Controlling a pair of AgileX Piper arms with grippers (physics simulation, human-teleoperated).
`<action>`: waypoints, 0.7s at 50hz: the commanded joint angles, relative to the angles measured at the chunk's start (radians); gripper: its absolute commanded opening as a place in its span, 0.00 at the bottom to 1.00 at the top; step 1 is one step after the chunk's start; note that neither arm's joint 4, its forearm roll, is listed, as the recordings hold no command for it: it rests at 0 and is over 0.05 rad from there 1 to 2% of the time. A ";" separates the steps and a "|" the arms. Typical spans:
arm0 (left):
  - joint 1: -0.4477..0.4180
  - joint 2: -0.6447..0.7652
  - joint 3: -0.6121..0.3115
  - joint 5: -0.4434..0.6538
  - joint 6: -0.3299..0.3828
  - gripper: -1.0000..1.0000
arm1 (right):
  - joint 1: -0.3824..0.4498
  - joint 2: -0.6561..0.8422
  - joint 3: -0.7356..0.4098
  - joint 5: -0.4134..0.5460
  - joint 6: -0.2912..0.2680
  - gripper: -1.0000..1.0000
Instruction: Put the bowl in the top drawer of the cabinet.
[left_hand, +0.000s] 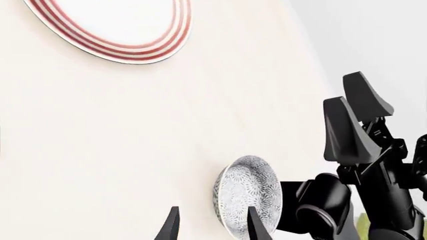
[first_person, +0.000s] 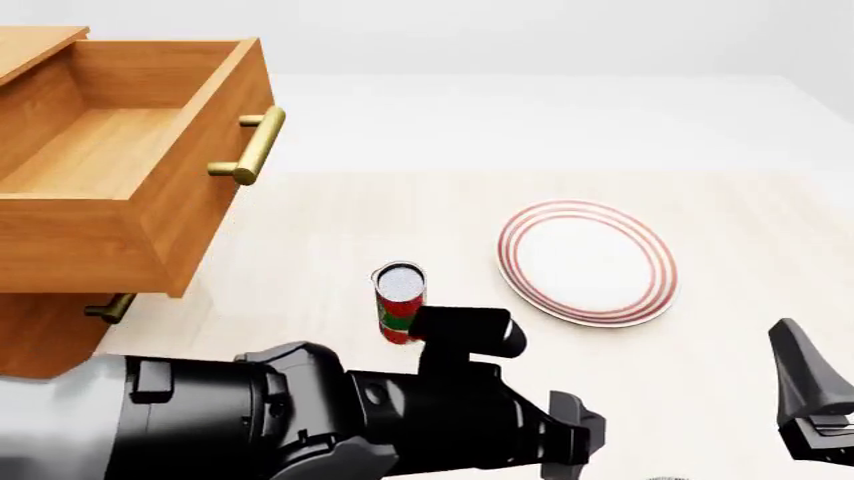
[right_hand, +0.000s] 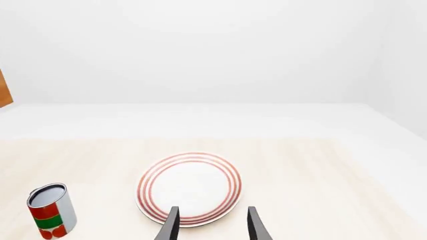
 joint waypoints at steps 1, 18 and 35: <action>-0.032 0.051 -0.016 -0.026 -0.016 1.00 | 0.000 0.000 0.000 0.000 0.000 1.00; -0.040 0.103 -0.014 -0.071 -0.036 1.00 | 0.000 0.000 0.000 0.000 0.000 1.00; -0.057 0.166 -0.034 -0.098 -0.059 1.00 | 0.000 0.000 0.000 0.000 0.000 1.00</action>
